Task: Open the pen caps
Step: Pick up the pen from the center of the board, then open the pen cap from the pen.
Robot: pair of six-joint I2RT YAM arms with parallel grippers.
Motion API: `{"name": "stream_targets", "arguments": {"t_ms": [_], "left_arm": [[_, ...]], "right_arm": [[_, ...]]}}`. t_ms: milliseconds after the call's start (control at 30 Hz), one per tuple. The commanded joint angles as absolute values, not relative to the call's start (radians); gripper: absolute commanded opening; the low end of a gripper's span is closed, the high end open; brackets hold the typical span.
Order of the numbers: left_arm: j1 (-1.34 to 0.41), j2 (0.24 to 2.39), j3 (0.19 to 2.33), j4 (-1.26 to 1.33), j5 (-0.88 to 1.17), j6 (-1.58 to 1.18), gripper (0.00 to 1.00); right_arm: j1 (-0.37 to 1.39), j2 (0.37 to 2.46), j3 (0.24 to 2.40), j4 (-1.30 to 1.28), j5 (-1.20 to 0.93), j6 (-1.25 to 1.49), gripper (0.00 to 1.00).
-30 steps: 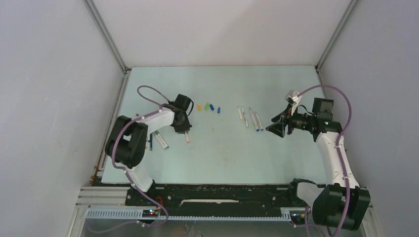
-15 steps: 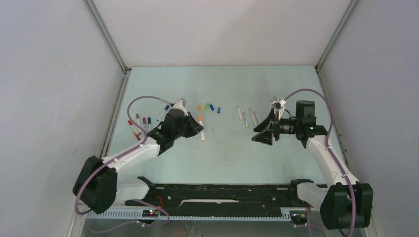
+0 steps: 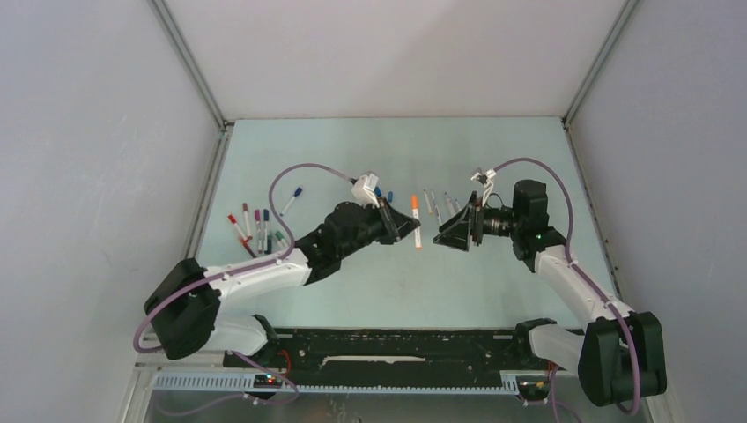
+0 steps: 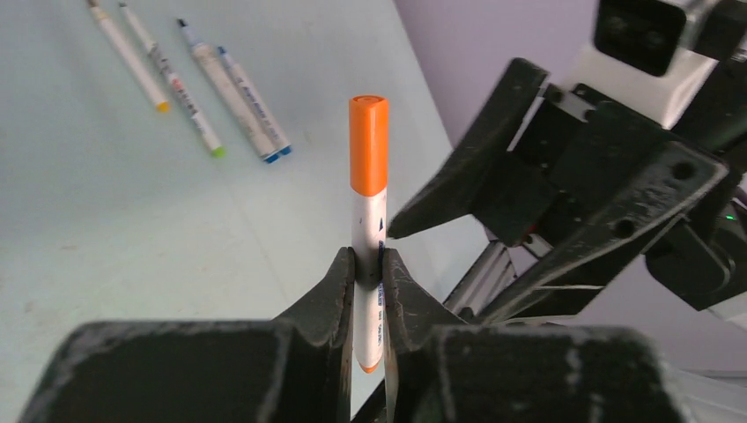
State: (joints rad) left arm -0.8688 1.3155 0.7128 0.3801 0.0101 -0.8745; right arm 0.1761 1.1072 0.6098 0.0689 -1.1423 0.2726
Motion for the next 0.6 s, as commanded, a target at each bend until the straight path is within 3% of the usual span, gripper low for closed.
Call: {"name": "stream_targets", "arguments": {"t_ms": [0,400,567], "left_arm": [[-0.914,1.351,0.805,0.456,-0.054,-0.896,0.00],[-0.965,1.398,0.843,0.461,-0.095,-0.900,0.00],[-0.977,1.412,0.854,0.466,-0.099,-0.900,0.00]], "right_arm": [[0.204,1.124,0.615,0.165,-1.089,0.374,0.65],[0.245,1.153,0.615,0.181,-1.074,0.401,0.47],[0.255,1.172,0.615,0.191,-1.081,0.415,0.45]]}}
